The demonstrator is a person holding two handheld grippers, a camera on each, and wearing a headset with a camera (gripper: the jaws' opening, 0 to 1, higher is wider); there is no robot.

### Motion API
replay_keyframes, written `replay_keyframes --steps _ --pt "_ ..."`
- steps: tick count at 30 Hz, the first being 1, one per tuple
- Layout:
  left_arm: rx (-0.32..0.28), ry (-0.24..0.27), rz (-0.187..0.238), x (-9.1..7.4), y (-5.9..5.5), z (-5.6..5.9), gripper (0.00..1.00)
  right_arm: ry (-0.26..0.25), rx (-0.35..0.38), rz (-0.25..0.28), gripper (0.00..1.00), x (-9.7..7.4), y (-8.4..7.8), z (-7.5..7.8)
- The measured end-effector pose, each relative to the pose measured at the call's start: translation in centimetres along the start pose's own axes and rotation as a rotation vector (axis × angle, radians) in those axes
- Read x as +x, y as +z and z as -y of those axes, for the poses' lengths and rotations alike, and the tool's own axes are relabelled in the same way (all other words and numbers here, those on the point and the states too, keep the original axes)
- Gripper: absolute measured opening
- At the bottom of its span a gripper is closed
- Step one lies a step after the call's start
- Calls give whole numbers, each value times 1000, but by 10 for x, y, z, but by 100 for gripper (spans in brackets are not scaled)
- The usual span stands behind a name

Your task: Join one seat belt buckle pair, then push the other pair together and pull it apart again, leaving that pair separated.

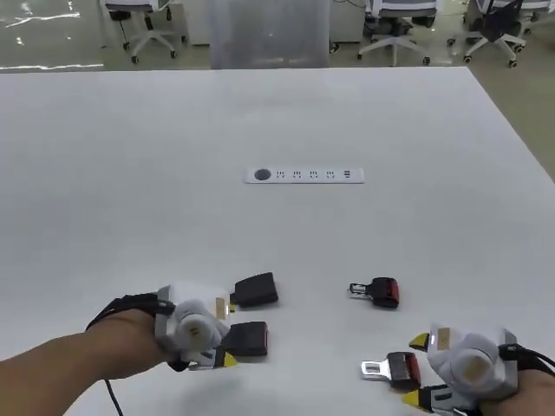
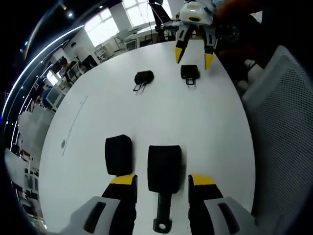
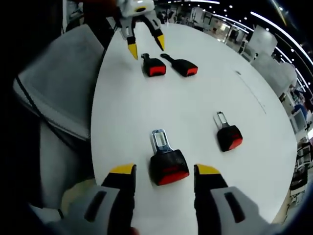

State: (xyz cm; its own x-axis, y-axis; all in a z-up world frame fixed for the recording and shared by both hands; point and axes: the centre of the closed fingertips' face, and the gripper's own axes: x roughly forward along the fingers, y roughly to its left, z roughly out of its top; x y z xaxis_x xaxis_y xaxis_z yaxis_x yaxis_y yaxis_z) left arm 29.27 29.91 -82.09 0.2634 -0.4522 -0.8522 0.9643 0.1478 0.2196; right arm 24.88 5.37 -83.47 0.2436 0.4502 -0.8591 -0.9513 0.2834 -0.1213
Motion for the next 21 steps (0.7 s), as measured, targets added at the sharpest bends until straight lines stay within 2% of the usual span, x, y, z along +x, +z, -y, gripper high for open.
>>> replay_keyframes --steps 3,7,11,13,14,16,17,19,21 --pt "-29 -5 -6 5 -3 -3 32 5 0 -9 48 4 -4 7" --pt "-7 -38 -21 8 -6 1 32 35 21 5 43 5 -3 7" --pt "36 -39 -29 12 -4 3 32 81 13 -15 37 9 -6 0" --pt "81 -64 -40 15 -5 10 31 87 1 -23 36 12 -7 0" --pt "128 -53 -55 17 -6 8 31 93 -12 -33 35 13 -7 0" --pt "117 -52 -52 17 -4 5 28 103 -28 -41 35 15 -7 0" --pt "138 -54 -56 17 -4 6 28 106 -37 -46 34 17 -7 0" --pt "239 -48 -92 17 -7 6 28 109 -38 -54 33 19 -8 1" --pt "218 -44 -96 18 -6 8 28 122 -50 -57 33 20 -9 0"
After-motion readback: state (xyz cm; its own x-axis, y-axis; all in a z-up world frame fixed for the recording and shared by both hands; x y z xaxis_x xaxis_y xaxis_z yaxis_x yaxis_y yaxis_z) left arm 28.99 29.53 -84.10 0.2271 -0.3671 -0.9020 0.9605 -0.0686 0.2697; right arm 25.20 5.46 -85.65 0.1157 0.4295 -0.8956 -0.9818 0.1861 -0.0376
